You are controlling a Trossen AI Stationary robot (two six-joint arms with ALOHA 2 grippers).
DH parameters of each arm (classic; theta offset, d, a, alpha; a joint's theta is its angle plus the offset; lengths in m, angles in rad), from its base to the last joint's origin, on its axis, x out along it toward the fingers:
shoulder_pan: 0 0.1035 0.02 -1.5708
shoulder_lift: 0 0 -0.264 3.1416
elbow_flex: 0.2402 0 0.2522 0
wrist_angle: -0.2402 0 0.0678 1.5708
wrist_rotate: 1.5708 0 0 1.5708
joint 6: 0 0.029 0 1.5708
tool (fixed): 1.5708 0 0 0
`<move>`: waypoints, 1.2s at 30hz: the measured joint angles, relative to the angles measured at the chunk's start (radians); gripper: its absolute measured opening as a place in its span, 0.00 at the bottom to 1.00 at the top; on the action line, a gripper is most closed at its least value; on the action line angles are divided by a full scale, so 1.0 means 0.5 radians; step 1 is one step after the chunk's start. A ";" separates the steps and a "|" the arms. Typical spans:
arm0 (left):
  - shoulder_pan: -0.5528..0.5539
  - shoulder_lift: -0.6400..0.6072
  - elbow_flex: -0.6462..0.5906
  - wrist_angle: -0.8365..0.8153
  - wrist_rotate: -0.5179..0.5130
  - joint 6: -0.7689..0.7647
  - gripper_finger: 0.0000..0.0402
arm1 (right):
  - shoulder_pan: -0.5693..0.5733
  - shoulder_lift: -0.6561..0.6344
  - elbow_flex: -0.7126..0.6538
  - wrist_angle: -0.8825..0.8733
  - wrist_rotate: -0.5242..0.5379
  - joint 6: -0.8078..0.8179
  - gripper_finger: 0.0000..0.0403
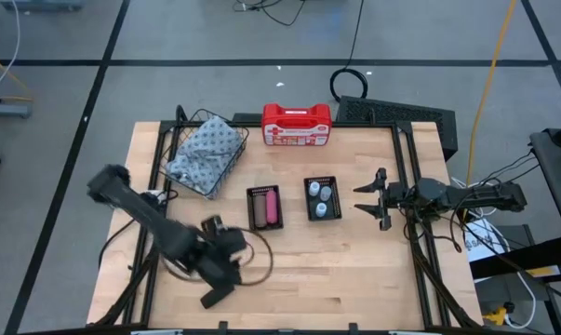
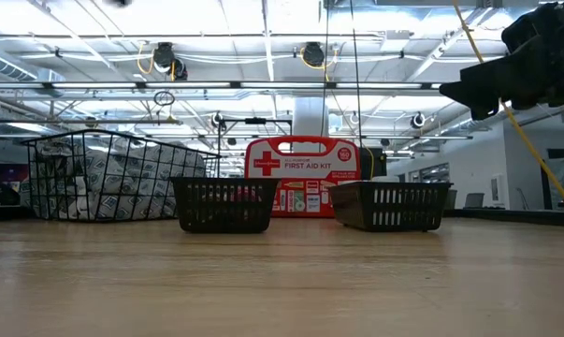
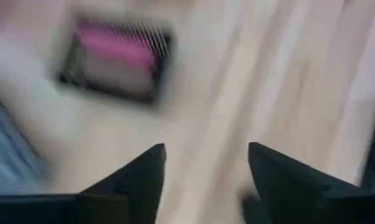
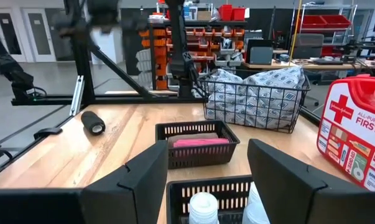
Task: Pick & Place Medicine items
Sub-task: Put the black bandage into the left black basket
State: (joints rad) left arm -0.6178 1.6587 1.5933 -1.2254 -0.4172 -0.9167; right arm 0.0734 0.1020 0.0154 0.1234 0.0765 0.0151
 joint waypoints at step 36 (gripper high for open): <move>-0.319 0.798 -0.304 0.374 0.941 -1.187 0.57 | 0.000 0.000 -0.003 -0.001 0.000 0.000 0.52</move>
State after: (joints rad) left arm -0.7772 2.0575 1.4411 -1.0385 0.0534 -1.5100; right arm 0.0734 0.1020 0.0139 0.1231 0.0765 0.0151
